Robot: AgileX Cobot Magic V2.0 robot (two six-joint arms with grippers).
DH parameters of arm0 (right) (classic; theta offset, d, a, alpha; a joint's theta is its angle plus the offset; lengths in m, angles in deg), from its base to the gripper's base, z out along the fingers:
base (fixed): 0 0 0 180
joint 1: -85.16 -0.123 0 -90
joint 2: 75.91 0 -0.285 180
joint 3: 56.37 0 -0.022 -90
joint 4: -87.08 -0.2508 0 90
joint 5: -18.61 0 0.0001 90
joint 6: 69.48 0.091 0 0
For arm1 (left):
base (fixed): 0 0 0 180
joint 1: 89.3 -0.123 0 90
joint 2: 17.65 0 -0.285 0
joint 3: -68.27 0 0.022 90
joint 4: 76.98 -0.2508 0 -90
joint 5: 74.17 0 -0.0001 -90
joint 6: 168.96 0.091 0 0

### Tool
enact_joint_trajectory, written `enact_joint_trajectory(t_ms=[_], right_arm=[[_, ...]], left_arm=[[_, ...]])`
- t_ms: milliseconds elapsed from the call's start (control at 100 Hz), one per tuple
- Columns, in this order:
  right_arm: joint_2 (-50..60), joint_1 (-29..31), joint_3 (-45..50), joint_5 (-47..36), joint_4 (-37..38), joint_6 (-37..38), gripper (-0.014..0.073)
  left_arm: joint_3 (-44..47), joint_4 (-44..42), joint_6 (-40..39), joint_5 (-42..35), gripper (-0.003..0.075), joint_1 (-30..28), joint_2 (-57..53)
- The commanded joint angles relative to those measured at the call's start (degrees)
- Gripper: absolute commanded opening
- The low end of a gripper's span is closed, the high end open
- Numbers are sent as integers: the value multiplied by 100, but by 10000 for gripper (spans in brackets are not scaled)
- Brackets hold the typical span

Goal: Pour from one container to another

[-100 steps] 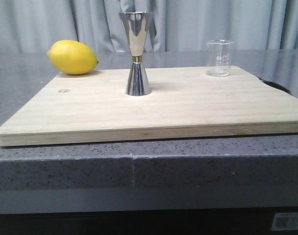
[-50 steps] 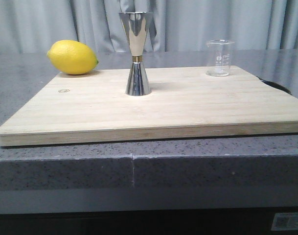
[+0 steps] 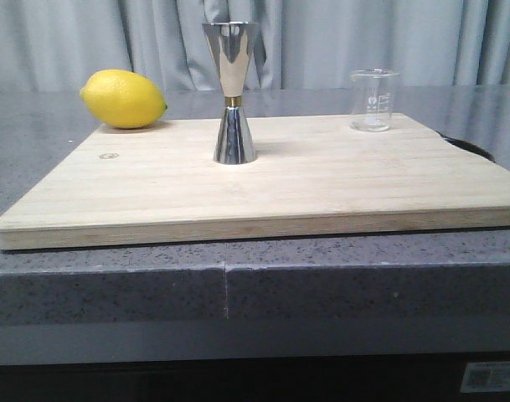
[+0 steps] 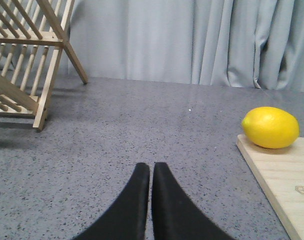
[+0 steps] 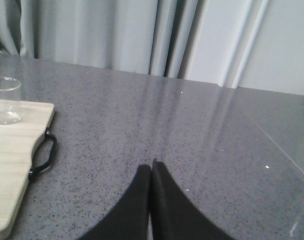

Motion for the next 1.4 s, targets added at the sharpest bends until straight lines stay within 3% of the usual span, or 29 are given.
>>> enact_joint_trajectory(t_ms=[0,340,1390], right_arm=[[3,3,-73,-323,232,37,-43],[60,3,-61,-1251,232,37,-43],[60,3,-61,-1190,232,37,-43]], left_arm=[[-82,149,13,60,-19,-23,29],[-45,364,13,22,-19,-23,29],[-45,328,18,-25,-19,149,29]])
